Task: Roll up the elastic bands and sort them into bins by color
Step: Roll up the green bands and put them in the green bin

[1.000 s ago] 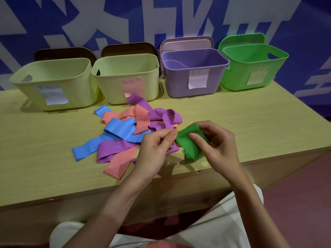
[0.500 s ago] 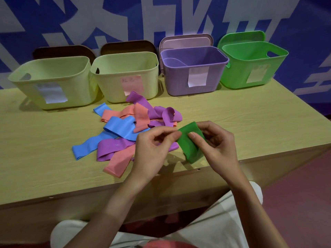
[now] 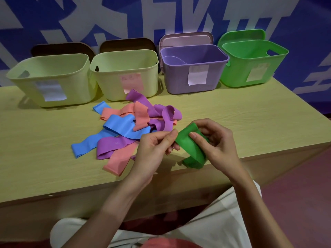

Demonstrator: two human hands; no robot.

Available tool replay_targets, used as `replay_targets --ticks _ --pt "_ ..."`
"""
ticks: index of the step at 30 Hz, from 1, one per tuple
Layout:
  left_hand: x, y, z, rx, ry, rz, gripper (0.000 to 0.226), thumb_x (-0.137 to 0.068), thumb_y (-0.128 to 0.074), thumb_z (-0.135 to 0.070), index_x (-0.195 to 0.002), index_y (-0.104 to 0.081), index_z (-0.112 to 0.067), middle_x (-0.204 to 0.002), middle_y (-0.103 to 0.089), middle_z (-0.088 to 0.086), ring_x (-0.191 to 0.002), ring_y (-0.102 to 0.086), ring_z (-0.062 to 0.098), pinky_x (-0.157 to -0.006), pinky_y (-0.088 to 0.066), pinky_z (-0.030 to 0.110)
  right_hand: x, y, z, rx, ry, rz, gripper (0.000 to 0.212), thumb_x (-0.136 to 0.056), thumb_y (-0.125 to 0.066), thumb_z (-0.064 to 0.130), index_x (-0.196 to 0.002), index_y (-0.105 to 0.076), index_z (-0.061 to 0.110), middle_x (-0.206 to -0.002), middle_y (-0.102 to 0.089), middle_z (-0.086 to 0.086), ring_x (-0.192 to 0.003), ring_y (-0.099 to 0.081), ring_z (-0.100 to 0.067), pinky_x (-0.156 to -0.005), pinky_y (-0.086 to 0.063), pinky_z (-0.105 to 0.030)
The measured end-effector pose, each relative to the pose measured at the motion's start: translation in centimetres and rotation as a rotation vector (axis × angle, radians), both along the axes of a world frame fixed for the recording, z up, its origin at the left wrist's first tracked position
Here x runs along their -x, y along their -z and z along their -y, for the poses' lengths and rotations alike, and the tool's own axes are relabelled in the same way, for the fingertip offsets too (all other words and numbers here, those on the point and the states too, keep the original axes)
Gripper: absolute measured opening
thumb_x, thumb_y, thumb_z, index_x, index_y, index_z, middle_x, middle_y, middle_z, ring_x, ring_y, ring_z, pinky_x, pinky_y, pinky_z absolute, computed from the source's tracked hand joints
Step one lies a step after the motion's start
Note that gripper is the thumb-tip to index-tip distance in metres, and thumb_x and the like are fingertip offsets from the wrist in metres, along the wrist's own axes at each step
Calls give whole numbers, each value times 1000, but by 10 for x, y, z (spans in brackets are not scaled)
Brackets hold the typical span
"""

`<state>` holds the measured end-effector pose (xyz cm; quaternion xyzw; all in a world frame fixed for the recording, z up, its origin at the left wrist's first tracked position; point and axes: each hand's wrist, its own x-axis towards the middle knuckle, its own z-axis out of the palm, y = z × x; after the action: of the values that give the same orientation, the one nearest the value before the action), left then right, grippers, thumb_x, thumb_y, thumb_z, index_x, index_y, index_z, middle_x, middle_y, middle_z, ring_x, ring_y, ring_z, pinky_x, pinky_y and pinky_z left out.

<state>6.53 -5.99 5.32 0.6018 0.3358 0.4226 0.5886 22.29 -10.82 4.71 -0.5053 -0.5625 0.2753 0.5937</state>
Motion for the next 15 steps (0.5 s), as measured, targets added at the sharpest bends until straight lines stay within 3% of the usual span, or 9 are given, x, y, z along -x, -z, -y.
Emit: replay_targets --ticks 3,6,9,12,15 --pt "3 -1 0 -143 -30 -76 26 -89 -59 -23 -67 -70 -14 -55 -61 -9 -56 -51 4 -58 -42 18 1 4 0 21 6 -17 14 -84 -66 17 -96 -65 24 -86 -72 -1 -80 -68 -18 -68 -52 -24" --pt "5 1 2 -219 -69 -112 4 -86 -68 -21 -84 -70 -23 -67 -65 -11 -66 -58 1 -62 -47 18 4 4 0 19 16 -25 14 -83 -67 16 -94 -65 26 -84 -71 2 -77 -66 -11 -67 -49 -19" --pt "5 8 2 -267 -163 -160 13 -80 -74 -19 -84 -69 -29 -72 -66 -9 -70 -60 5 -65 -51 23 6 3 -1 16 7 -27 12 -84 -66 16 -94 -64 23 -84 -71 2 -76 -65 -9 -66 -48 -19" --pt "4 1 3 -224 -160 -100 17 -83 -68 -8 -83 -70 -24 -69 -69 -14 -70 -64 1 -64 -49 13 7 3 1 16 -38 -37 15 -87 -64 19 -102 -63 18 -84 -71 -10 -74 -66 -21 -62 -50 -29" --pt "4 -2 5 -140 -114 -36 20 -87 -59 -22 -72 -68 -13 -53 -54 -10 -55 -51 1 -58 -41 16 9 0 3 -2 -92 -8 23 -91 -63 15 -113 -61 18 -86 -70 -15 -77 -66 -32 -62 -50 -36"
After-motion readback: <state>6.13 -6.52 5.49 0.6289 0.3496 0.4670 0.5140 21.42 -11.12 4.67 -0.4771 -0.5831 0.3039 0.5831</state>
